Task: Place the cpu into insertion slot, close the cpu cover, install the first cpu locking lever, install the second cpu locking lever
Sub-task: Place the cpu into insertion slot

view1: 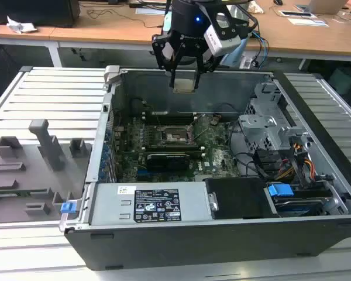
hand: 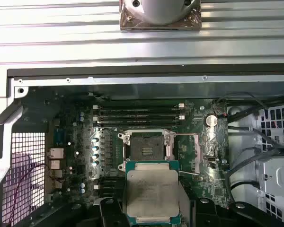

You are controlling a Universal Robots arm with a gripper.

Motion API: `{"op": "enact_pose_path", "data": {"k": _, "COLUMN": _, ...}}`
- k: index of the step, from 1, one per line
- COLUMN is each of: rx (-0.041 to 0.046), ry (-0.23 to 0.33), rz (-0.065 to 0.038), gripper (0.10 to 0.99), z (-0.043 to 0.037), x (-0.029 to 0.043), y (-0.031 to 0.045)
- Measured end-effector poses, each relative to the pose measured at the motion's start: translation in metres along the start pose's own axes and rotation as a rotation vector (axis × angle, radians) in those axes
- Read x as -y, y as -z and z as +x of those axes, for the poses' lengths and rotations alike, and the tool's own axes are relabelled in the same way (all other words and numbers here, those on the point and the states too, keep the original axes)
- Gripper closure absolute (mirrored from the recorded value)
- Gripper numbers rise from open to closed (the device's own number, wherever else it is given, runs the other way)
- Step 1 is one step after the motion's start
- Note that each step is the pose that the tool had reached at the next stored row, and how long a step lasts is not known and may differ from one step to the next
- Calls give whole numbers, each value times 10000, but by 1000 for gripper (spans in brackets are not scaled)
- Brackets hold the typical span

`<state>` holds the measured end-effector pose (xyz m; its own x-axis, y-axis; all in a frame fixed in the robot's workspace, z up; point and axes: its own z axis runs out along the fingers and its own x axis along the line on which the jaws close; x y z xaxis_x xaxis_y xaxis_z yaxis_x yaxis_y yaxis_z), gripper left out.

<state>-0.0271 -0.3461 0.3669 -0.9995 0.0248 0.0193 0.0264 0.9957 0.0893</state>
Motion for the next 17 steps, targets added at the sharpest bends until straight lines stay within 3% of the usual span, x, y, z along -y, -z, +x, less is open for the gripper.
{"op": "enact_pose_path", "data": {"k": 17, "rx": 78, "ry": -878, "rz": -17, "gripper": 557, "z": 0, "x": 0, "y": -1}}
